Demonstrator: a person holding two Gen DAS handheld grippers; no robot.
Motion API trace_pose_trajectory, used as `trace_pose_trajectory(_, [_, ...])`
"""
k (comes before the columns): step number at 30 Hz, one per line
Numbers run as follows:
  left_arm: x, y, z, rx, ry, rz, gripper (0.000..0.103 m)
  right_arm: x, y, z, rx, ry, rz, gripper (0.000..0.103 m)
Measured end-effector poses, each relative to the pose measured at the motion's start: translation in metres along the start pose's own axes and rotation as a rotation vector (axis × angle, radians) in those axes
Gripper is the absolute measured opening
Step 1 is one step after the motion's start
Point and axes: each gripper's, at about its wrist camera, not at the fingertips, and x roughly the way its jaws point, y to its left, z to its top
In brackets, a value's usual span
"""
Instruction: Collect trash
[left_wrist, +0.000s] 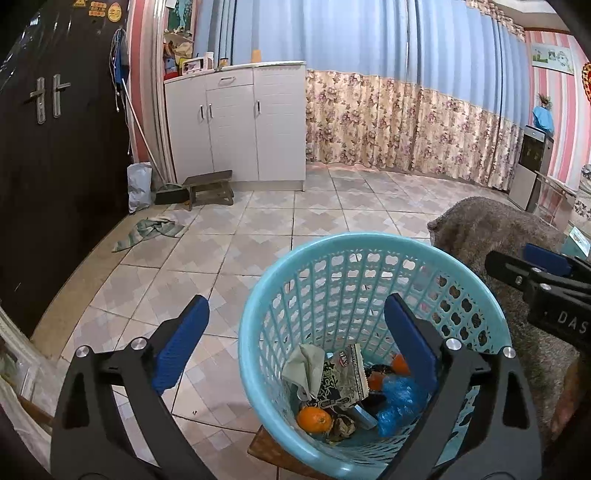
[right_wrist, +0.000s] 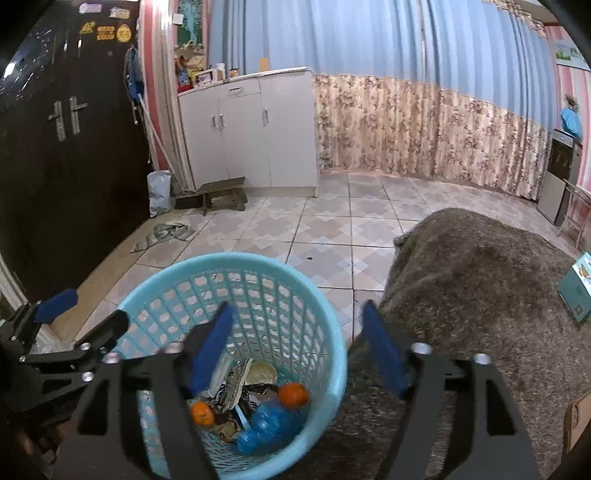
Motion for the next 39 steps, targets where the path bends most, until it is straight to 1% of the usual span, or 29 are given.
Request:
trace_pose_trajectory(1, [-0.002,0.000,-0.001,-0.004,-0.004,0.004,0.095,-0.002,-0.003,0.000,0.012,-0.006,-0.006,0.085])
trace_pose_trajectory(3, [-0.007,0.000,-0.002,-0.008,-0.010,0.013,0.095,-0.005,-0.008,0.001,0.025,-0.014,-0.015,0.093])
trace_pose_trajectory(7, [-0.016,-0.003,-0.001,-0.001,-0.013,0.037,0.097,-0.012,-0.018,0.000,0.025,-0.020,-0.037,0.094])
trace_pose_trajectory(9, [-0.022,-0.006,-0.001,0.015,-0.023,0.055,0.097,-0.015,-0.022,-0.001,0.032,-0.024,-0.038,0.098])
trace_pose_trajectory(10, [-0.027,-0.008,-0.001,0.023,-0.028,0.060,0.097,-0.018,-0.026,-0.002,0.037,-0.029,-0.042,0.098])
trace_pose_trajectory(12, [-0.035,-0.013,0.001,0.018,-0.031,0.052,0.097,-0.024,-0.032,-0.003,0.036,-0.037,-0.053,0.098])
trace_pose_trajectory(15, [-0.051,-0.020,0.002,-0.006,-0.043,0.012,0.097,-0.042,-0.049,-0.005,0.032,-0.055,-0.092,0.098])
trace_pose_trajectory(18, [-0.071,-0.041,-0.002,0.012,-0.070,-0.023,0.097,-0.061,-0.069,-0.006,0.043,-0.071,-0.127,0.098])
trace_pose_trajectory(21, [-0.086,-0.062,-0.008,0.032,-0.078,-0.068,0.097,-0.091,-0.090,-0.005,0.045,-0.091,-0.177,0.098])
trace_pose_trajectory(24, [-0.108,-0.088,-0.015,0.044,-0.089,-0.133,0.097,-0.123,-0.102,-0.003,0.029,-0.118,-0.208,0.098])
trace_pose_trajectory(26, [-0.123,-0.105,-0.020,0.032,-0.099,-0.185,0.098,-0.155,-0.108,-0.008,0.008,-0.144,-0.239,0.098])
trace_pose_trajectory(27, [-0.130,-0.113,-0.023,0.027,-0.102,-0.211,0.098,-0.164,-0.109,-0.011,0.003,-0.149,-0.245,0.098])
trace_pose_trajectory(34, [-0.169,-0.166,-0.049,0.053,-0.109,-0.333,0.098,-0.252,-0.131,-0.046,-0.050,-0.173,-0.369,0.098])
trace_pose_trajectory(39, [-0.191,-0.198,-0.073,0.084,-0.097,-0.386,0.098,-0.294,-0.145,-0.081,-0.015,-0.187,-0.436,0.098])
